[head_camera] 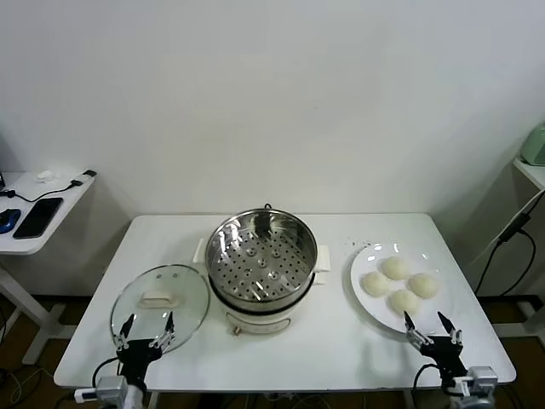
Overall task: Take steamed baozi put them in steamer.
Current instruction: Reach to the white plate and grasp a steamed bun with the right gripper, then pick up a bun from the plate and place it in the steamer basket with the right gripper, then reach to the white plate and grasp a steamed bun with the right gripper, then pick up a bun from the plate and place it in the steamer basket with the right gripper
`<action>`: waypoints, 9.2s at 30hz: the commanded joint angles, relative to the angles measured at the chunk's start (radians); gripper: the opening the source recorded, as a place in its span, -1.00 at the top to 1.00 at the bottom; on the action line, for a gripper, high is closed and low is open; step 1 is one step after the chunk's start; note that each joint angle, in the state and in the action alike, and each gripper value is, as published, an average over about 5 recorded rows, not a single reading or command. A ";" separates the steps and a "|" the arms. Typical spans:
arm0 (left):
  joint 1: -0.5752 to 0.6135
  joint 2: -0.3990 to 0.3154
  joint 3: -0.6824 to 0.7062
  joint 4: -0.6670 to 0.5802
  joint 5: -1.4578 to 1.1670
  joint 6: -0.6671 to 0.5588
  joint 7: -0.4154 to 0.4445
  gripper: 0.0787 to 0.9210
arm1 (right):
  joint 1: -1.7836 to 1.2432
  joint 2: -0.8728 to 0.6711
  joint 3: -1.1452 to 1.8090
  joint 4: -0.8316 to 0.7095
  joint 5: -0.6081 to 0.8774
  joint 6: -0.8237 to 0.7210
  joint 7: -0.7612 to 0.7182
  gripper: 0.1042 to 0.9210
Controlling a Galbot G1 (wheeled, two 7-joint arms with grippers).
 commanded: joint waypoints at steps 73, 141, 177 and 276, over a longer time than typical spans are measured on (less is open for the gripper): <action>-0.013 0.005 0.043 0.062 0.022 -0.057 0.019 -0.77 | 1.661 -0.100 -1.824 -1.268 -0.207 0.093 -1.027 -0.44; 0.028 0.012 0.058 -0.020 0.042 -0.061 0.011 -0.77 | 1.943 0.375 -2.028 -1.056 -0.673 0.787 -0.850 -0.65; 0.029 0.003 0.057 -0.031 0.044 -0.058 0.008 -0.77 | 2.317 -0.428 -2.580 -0.377 0.264 -0.143 -0.873 -0.76; 0.005 0.006 0.062 -0.054 0.032 -0.067 -0.001 -0.77 | 2.174 0.419 -2.362 -0.668 0.666 -0.354 -0.597 -0.30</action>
